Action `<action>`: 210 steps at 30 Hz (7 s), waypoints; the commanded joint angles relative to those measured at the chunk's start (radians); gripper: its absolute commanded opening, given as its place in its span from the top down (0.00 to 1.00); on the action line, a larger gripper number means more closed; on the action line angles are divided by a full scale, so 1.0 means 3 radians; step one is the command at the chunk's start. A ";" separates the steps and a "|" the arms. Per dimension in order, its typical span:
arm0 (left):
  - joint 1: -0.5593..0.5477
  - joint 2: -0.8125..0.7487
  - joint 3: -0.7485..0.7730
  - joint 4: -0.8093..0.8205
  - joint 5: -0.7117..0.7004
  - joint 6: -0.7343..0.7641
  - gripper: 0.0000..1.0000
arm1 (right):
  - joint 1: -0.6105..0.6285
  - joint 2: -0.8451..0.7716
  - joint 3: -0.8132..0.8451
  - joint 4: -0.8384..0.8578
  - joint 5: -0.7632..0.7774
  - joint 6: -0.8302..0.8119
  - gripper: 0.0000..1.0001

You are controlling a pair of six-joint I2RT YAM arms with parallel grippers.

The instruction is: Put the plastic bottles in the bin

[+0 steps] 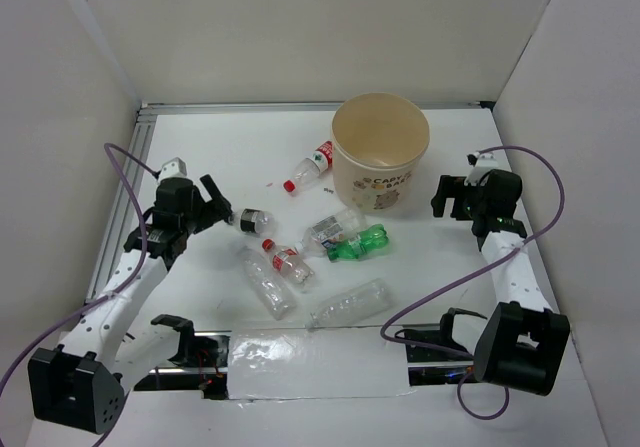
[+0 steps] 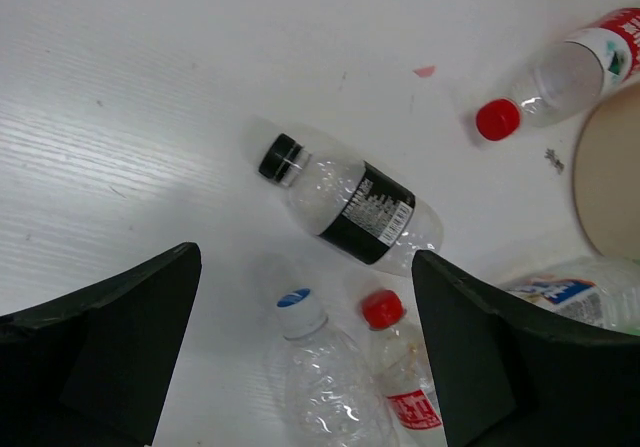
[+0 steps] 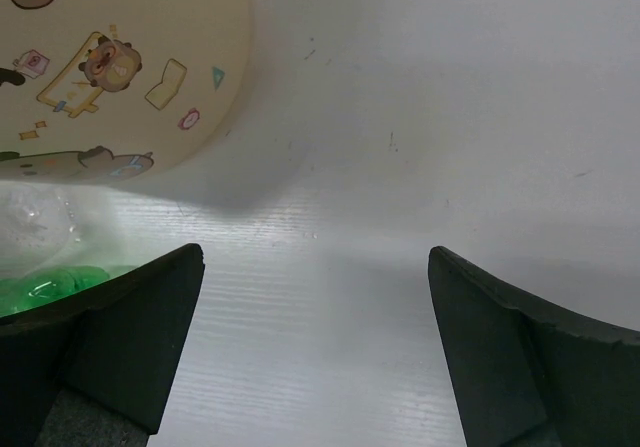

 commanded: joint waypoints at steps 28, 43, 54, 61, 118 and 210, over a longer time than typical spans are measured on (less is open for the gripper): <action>-0.0129 0.1310 0.0865 -0.0607 0.0276 -0.2032 0.00 | -0.0084 0.0072 0.0054 -0.0230 -0.0804 -0.0556 0.11; -0.0456 0.2620 0.1429 -0.0737 0.0194 -0.2186 0.28 | -0.0084 0.0144 0.0201 -0.0933 -0.1641 -0.1615 0.12; -0.0931 0.1588 0.1969 -0.0395 -0.0119 -0.0883 0.92 | 0.0727 -0.0060 0.0447 -0.2828 -0.2430 -0.4386 0.21; -0.1361 0.1795 0.2609 0.0807 0.0648 -0.0263 0.90 | 0.1627 -0.0556 0.0330 -0.2246 -0.2201 -0.3784 0.18; -0.2190 -0.0213 0.0054 -0.1315 -0.0635 -0.2181 0.01 | 0.3899 0.0042 -0.0012 -0.1847 -0.0768 -0.3011 0.17; -0.2103 0.2905 0.4010 0.1073 -0.0875 0.0172 0.92 | 0.1460 -0.0930 -0.0044 -0.1535 -0.1729 -0.3195 0.46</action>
